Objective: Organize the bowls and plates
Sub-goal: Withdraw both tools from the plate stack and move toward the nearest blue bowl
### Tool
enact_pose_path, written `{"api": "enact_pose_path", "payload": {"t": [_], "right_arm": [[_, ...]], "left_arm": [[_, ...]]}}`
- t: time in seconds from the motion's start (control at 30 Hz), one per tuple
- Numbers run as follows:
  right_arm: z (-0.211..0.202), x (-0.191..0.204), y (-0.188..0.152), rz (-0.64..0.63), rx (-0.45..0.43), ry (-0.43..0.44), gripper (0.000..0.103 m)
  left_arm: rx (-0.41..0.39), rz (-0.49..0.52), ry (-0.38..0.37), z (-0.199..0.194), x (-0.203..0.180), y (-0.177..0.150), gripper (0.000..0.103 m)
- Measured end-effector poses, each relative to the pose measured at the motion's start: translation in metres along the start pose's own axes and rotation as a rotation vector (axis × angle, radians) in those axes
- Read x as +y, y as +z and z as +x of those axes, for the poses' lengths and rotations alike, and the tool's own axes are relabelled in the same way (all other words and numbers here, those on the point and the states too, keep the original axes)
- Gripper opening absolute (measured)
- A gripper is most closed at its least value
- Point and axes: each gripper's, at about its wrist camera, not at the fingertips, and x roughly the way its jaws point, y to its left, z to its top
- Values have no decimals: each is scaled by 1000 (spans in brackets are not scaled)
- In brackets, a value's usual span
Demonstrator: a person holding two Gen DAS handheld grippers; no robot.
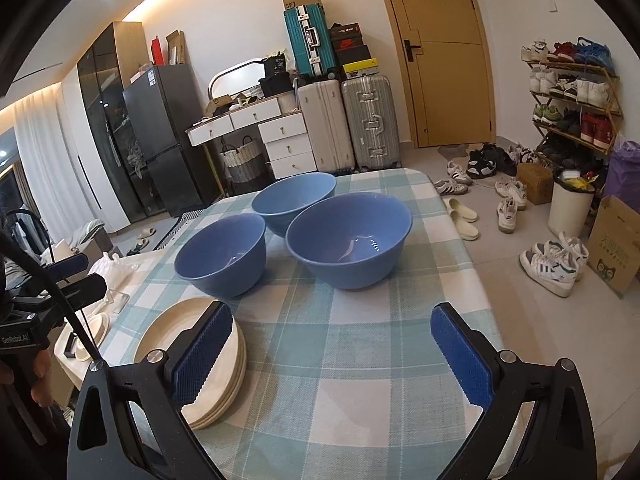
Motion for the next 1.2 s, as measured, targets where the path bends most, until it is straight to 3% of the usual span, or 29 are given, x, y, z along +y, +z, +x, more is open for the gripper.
{"api": "enact_pose_path", "payload": {"t": [0.67,1.2], "right_arm": [[40,14,38,-56,22,13,101],[76,57,59,-135,55,64,101]], "left_arm": [[27,-29,43,35,28,29,100],[49,-37,95,59,44,32,100]]}}
